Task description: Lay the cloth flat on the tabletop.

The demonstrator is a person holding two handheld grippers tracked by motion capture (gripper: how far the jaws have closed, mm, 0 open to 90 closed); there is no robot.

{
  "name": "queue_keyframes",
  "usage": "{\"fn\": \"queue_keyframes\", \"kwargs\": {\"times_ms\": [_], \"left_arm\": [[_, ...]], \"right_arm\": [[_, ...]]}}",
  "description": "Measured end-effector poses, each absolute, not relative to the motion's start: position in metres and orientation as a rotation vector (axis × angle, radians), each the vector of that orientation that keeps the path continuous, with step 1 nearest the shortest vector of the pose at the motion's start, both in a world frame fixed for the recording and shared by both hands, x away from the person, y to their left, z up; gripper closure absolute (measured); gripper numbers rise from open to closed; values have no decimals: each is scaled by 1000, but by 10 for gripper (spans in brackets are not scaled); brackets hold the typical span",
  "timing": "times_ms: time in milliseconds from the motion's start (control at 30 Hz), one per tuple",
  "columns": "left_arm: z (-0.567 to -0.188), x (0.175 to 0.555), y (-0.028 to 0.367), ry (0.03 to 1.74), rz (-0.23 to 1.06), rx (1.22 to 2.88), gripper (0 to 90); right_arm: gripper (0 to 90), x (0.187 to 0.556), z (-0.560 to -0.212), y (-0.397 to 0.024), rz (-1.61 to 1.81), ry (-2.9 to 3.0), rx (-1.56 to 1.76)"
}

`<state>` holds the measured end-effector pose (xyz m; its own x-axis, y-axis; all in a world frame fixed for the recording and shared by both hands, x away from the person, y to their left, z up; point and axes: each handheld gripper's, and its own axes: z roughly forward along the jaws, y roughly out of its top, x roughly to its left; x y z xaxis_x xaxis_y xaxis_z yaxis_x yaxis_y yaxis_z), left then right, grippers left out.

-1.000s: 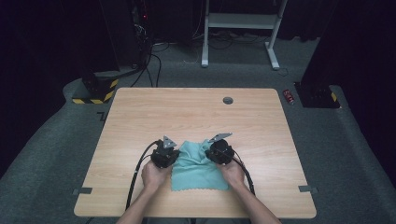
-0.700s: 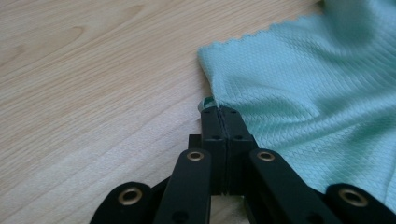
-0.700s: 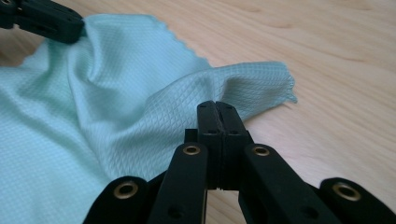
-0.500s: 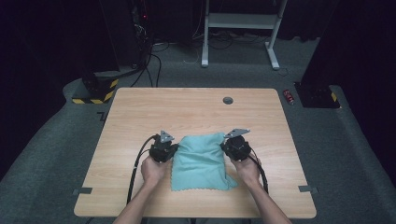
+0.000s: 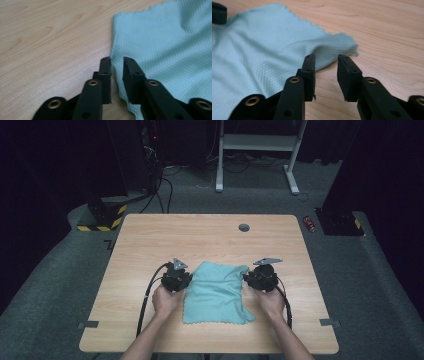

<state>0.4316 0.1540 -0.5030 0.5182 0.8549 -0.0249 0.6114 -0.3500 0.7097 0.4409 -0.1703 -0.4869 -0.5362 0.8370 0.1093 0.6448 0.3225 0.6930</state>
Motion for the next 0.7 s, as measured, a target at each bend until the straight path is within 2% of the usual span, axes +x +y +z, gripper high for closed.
{"fn": "queue_keyframes", "kwargs": {"times_ms": [100, 200, 267, 333, 433, 567, 700], "left_arm": [[-504, 438, 149, 1210, 455, 2069, 643], [-504, 446, 142, 1203, 461, 2079, 622], [-506, 451, 138, 1211, 446, 2071, 654], [-509, 457, 134, 1218, 432, 2103, 723], [-507, 459, 129, 1174, 443, 2111, 886], [-505, 454, 125, 1115, 419, 2131, 899], [-501, 443, 112, 987, 420, 2184, 899]], "right_arm": [[636, 440, -485, -167, 1040, 2310, 1333], [637, 440, -488, -158, 1025, 2337, 1304], [640, 440, -491, -156, 1024, 2345, 1305], [643, 440, -494, -155, 1026, 2347, 1320], [648, 440, -495, -155, 1023, 2351, 1322], [650, 439, -494, -156, 1033, 2344, 1312], [650, 438, -494, -156, 1040, 2347, 1310]]}}
